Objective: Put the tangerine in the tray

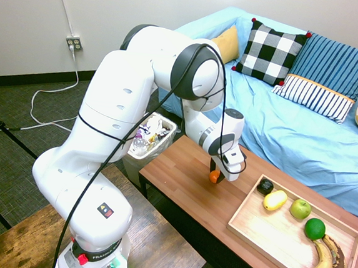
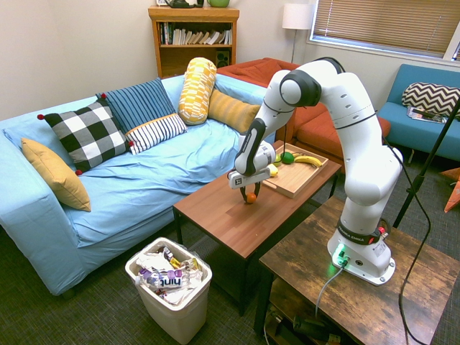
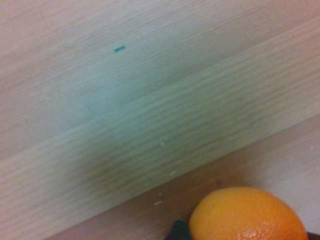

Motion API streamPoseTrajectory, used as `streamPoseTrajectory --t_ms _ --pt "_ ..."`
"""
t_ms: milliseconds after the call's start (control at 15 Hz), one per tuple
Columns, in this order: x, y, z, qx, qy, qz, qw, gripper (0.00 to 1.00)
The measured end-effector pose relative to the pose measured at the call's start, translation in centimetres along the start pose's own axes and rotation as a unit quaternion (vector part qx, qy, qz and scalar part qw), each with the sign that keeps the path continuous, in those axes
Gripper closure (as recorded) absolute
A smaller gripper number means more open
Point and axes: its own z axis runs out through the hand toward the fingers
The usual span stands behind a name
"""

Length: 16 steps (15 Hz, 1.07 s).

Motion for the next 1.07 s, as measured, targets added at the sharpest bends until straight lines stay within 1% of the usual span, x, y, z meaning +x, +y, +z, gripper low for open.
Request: streamPoseTrajectory --t_ms 200,333,467,600,733,867,1067 --pt "2.0 0.5 -3.6 0.01 0.011 0.0 1.0 1.0" --pt "5.3 2.3 -7.8 0.01 0.034 0.009 0.999 1.0" --pt "10.0 5.3 -11.8 0.008 0.06 0.033 0.998 1.0" --pt "14.1 8.8 -13.8 0.005 0.066 0.075 0.995 1.0" --pt "17.3 11.6 -13.5 -0.005 0.067 0.111 0.991 1.0" --pt "20.4 13.7 -12.1 -0.019 0.073 0.151 0.986 1.0" --pt "24.4 15.2 -9.1 -0.045 0.084 0.197 0.976 1.0"
